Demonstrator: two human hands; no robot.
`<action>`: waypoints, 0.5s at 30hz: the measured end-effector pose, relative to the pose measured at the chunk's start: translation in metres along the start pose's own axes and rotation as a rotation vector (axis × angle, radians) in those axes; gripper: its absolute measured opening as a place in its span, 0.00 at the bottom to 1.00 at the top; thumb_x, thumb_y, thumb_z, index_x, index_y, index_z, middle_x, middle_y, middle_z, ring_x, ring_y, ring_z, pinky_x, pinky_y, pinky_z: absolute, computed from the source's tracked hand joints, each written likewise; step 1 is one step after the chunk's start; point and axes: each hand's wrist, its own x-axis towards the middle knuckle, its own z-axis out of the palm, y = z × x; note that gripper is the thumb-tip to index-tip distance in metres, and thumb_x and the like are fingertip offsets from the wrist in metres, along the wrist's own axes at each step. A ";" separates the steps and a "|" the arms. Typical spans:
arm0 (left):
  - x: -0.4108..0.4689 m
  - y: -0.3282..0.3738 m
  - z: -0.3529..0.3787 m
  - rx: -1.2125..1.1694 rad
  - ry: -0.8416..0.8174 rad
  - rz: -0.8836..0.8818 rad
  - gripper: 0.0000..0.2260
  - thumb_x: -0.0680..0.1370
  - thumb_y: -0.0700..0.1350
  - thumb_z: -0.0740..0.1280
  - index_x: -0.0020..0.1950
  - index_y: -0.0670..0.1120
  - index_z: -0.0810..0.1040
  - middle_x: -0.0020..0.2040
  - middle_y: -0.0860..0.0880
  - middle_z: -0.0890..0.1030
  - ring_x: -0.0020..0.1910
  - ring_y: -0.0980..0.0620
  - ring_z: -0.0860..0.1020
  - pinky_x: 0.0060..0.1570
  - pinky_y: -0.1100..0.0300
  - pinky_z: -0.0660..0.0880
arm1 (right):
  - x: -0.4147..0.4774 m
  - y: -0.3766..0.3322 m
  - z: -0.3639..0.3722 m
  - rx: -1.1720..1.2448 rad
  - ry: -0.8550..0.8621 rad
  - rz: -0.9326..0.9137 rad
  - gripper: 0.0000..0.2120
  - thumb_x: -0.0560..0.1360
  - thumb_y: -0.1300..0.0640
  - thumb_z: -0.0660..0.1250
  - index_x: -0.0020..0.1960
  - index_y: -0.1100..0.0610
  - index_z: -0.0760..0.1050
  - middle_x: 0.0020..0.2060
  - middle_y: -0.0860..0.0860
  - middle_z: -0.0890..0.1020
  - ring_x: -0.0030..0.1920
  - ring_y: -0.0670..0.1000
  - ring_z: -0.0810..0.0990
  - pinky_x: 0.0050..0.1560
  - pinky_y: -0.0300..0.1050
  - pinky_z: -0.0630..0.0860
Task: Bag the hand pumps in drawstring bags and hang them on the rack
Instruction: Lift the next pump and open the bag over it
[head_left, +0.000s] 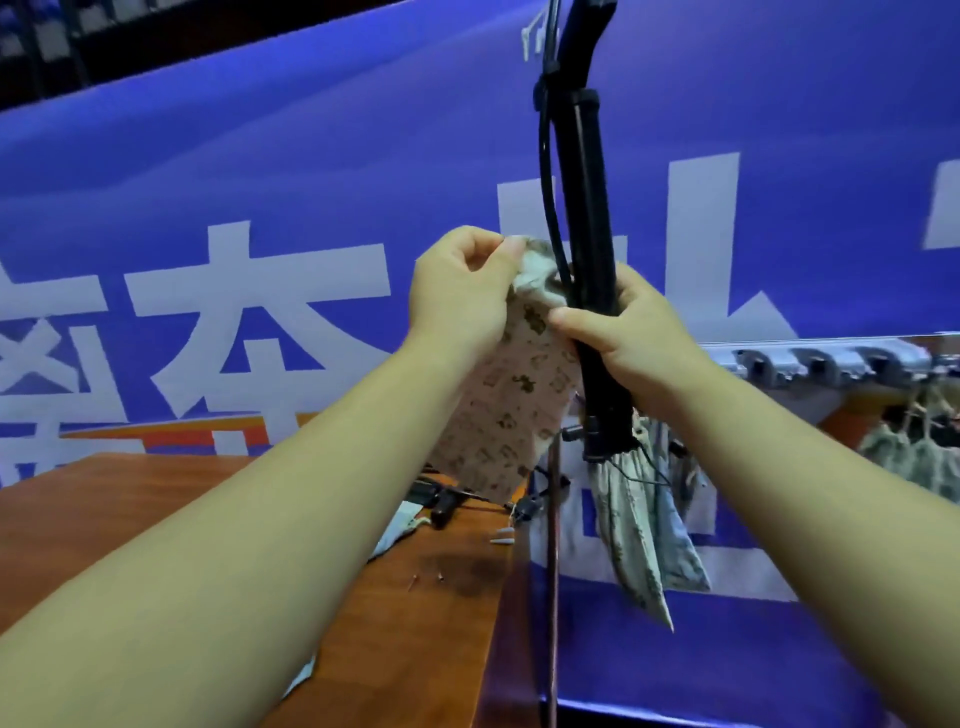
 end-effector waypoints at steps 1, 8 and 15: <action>-0.003 0.007 0.010 -0.018 -0.019 -0.015 0.07 0.79 0.53 0.69 0.44 0.52 0.82 0.42 0.55 0.84 0.42 0.58 0.81 0.46 0.58 0.81 | -0.002 -0.003 -0.010 -0.013 0.024 -0.004 0.18 0.70 0.55 0.76 0.58 0.48 0.77 0.49 0.48 0.85 0.49 0.49 0.85 0.47 0.46 0.82; -0.047 0.016 0.073 -0.265 -0.266 -0.229 0.08 0.83 0.52 0.65 0.48 0.52 0.81 0.48 0.49 0.85 0.28 0.59 0.77 0.25 0.65 0.71 | -0.043 -0.008 -0.091 -0.008 0.153 0.097 0.11 0.72 0.58 0.76 0.52 0.53 0.78 0.39 0.48 0.84 0.39 0.48 0.84 0.39 0.45 0.80; -0.147 -0.075 0.127 -0.021 -0.663 -0.263 0.34 0.68 0.67 0.71 0.70 0.56 0.72 0.59 0.56 0.82 0.60 0.59 0.80 0.64 0.56 0.74 | -0.102 0.028 -0.142 0.130 0.215 0.361 0.06 0.76 0.64 0.70 0.44 0.56 0.76 0.25 0.48 0.79 0.25 0.47 0.79 0.27 0.40 0.76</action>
